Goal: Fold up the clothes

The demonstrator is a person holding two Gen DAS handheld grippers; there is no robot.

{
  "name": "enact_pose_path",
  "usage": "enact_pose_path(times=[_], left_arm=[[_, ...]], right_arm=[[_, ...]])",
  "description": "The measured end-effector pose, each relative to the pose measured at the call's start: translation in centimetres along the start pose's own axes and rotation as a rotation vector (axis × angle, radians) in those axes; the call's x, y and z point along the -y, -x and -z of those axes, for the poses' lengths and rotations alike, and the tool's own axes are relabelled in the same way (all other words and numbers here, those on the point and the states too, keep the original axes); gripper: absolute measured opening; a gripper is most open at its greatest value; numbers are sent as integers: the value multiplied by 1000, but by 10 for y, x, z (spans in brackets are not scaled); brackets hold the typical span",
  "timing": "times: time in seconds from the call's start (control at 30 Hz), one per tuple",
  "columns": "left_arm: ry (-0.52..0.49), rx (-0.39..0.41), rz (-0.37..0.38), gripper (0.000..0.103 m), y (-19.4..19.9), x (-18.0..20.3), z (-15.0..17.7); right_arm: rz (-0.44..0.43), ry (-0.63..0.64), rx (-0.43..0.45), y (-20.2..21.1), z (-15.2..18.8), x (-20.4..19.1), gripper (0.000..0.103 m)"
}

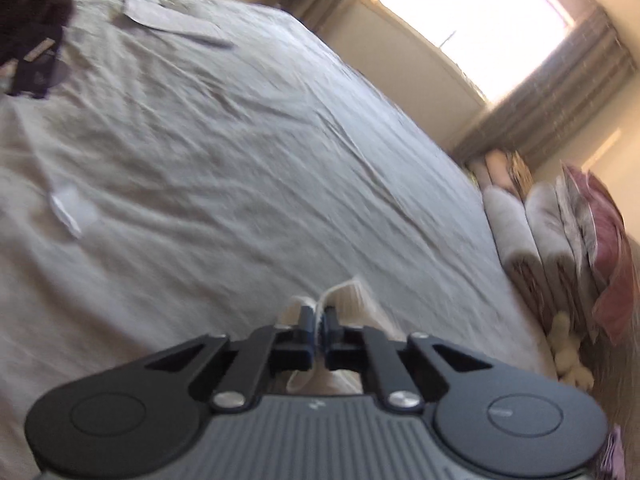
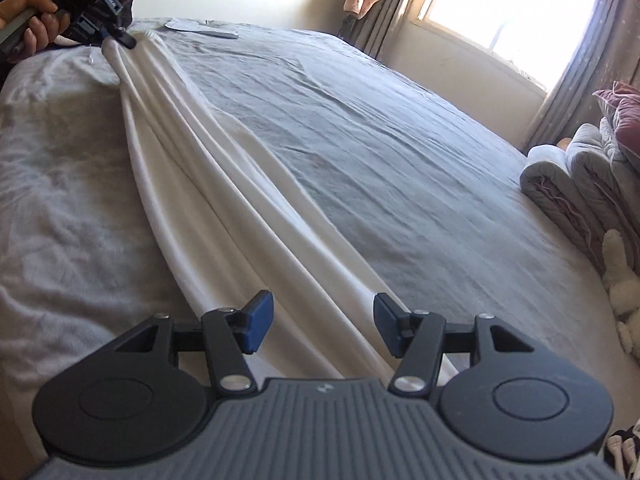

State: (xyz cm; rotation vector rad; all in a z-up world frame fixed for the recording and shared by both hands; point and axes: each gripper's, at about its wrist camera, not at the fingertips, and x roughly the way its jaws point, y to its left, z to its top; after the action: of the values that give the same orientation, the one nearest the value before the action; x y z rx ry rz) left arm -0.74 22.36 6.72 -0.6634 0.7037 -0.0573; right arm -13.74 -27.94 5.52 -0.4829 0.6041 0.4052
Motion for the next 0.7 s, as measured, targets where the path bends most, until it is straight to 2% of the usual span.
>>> enact_pose_path(times=[0.1,0.17,0.27,0.3,0.33,0.4,0.53,0.63,0.7], left_arm=[[65,29,-26,4,8,-21,-14],[65,6,-45,4,5,-26,-14],[54,-27,-42,5,-1,-28,-11],[40,-38,-40,5,-4,-27,-9],[25,-50,-38,5,-7,-25,-7],[10,-70,-33,5,-12,-22,-4],[24,-61,2,5,-7,-20,-5],[33,-48,18,5,-2,-19,-8],[51,-46,34,5,0,-18,-9]], right_arm=[[-41,45,-26,-7,-1,-12,59],[-56,80,-56,-12,0,-20,59],[-80,60,-69,-12,-3,-19,58],[-79,45,-67,-10,-5,-17,49],[-78,30,-65,-9,-6,-14,34],[-49,1,-59,-7,-8,-9,25],[20,-44,-60,-3,-5,4,25],[59,10,-116,2,6,6,35],[79,-7,-140,6,15,16,35]])
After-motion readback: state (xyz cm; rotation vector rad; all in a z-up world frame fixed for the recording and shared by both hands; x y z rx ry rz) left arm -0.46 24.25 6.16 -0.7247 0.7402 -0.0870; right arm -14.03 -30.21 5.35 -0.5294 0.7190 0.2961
